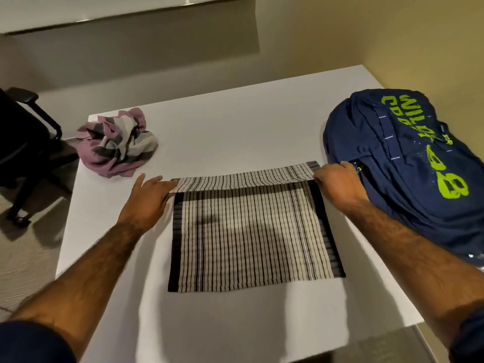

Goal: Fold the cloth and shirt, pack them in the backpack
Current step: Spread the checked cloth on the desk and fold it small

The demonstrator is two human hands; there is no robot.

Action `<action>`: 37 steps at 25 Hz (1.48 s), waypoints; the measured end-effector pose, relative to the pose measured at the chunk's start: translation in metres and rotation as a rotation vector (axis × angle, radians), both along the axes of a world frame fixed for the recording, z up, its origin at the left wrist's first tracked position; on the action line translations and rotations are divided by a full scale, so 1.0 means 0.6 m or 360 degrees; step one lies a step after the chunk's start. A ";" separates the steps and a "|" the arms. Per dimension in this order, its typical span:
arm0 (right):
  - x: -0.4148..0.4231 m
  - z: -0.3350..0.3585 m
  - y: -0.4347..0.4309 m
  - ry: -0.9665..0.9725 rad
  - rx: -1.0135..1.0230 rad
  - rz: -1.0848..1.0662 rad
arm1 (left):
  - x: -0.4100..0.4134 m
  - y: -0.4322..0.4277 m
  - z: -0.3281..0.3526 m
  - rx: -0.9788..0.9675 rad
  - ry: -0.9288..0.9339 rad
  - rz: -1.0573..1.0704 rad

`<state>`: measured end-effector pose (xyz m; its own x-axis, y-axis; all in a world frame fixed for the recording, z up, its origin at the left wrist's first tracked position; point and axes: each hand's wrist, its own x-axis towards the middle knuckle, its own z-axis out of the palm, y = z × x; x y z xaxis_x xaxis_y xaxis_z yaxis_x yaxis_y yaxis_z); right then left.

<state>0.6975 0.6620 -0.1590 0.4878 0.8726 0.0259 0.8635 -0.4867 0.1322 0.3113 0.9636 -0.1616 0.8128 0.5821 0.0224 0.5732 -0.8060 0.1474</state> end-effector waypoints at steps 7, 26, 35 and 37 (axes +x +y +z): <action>-0.105 0.010 -0.136 0.0012 0.0108 -0.0216 | -0.093 -0.095 0.004 0.0018 -0.0023 -0.0119; -0.244 -0.067 -0.315 -0.0012 -0.0132 -0.0279 | -0.217 -0.276 -0.072 -0.0092 0.0380 -0.0196; -0.367 -0.081 -0.148 0.0473 0.0302 -0.0271 | -0.076 -0.346 -0.091 -0.0061 -0.0325 -0.0188; -0.412 -0.104 -0.076 0.0635 0.0295 -0.0213 | -0.024 -0.352 -0.099 -0.0136 -0.0382 -0.0199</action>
